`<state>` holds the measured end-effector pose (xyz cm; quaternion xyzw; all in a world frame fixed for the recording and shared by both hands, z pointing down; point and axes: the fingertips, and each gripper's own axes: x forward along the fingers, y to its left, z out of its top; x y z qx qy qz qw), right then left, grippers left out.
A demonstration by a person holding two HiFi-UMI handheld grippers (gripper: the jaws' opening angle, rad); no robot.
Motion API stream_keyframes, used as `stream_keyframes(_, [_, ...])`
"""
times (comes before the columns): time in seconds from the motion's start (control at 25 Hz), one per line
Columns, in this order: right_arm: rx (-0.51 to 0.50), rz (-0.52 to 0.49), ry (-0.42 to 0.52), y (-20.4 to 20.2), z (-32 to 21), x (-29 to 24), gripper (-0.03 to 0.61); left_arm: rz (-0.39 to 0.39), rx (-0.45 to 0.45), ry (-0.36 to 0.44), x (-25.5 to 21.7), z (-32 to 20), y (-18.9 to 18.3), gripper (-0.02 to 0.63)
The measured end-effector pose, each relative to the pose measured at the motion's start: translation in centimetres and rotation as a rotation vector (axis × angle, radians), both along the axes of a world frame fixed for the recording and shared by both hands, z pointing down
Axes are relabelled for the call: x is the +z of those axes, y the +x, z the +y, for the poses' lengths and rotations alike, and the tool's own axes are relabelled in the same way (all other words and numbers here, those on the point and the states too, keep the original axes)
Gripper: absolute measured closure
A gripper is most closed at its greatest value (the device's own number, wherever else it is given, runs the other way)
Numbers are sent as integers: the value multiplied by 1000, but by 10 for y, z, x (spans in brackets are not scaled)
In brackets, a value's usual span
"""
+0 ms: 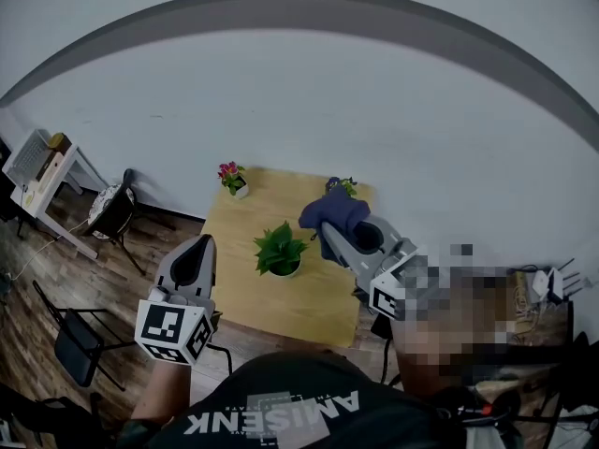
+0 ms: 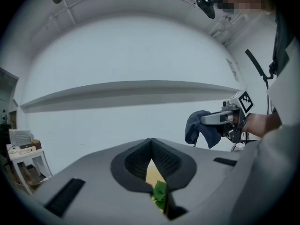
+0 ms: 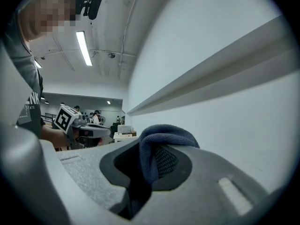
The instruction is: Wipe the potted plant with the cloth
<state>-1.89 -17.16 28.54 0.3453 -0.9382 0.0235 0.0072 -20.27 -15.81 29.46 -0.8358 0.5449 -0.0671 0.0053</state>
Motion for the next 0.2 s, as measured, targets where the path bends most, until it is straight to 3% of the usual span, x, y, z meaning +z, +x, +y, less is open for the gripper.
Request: stream_keyframes(0.2, [-11, 7, -11, 1, 4, 5, 528, -9, 12, -16, 3, 3, 7, 612])
